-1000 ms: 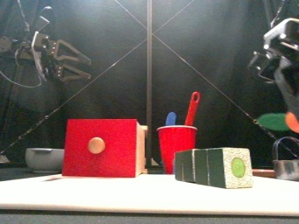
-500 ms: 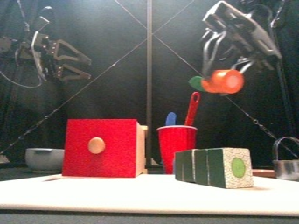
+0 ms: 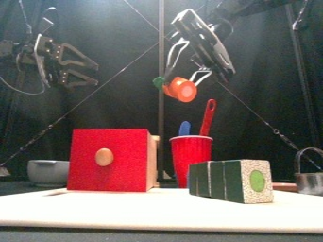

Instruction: Place carrot in open drawer

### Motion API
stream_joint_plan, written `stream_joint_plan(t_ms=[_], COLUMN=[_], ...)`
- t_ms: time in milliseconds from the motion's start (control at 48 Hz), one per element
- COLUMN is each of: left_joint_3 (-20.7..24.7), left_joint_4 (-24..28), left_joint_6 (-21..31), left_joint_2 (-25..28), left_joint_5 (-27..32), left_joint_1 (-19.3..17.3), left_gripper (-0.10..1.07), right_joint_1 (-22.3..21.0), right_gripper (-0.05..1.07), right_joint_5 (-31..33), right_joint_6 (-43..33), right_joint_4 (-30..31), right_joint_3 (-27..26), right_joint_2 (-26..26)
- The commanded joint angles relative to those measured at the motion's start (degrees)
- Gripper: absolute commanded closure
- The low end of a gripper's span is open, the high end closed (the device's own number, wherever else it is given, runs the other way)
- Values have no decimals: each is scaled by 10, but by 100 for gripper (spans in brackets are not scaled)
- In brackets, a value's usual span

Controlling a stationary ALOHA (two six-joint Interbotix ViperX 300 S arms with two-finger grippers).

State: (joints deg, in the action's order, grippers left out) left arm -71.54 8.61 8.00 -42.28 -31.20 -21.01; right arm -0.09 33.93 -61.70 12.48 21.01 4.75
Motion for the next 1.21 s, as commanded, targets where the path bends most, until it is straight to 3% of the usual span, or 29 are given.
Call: stream_joint_plan(t_ms=[0, 250, 479, 792, 1188], left_joint_3=[10, 9, 4, -8, -15], left_joint_4=[2, 1, 2, -2, -11], left_joint_6=[-1, -1, -1, 0, 0], left_joint_2=[2, 2, 2, 2, 1], left_joint_5=[-4, -4, -3, -3, -3], left_joint_1=[-2, -3, -6, -28, -39], left_gripper=[-3, -3, -3, -3, -3], right_joint_1=[-17, -48, -67, -86, -90], right_gripper=[25, 25, 25, 25, 25], right_joint_5=[20, 87, 148, 156, 150], right_joint_6=[57, 255, 360, 402, 387], right_joint_4=[-38, -140, -168, -183, -233], right_joint_3=[-41, -151, -242, -292, -290], right_joint_2=[-4, -95, -178, -233, -250])
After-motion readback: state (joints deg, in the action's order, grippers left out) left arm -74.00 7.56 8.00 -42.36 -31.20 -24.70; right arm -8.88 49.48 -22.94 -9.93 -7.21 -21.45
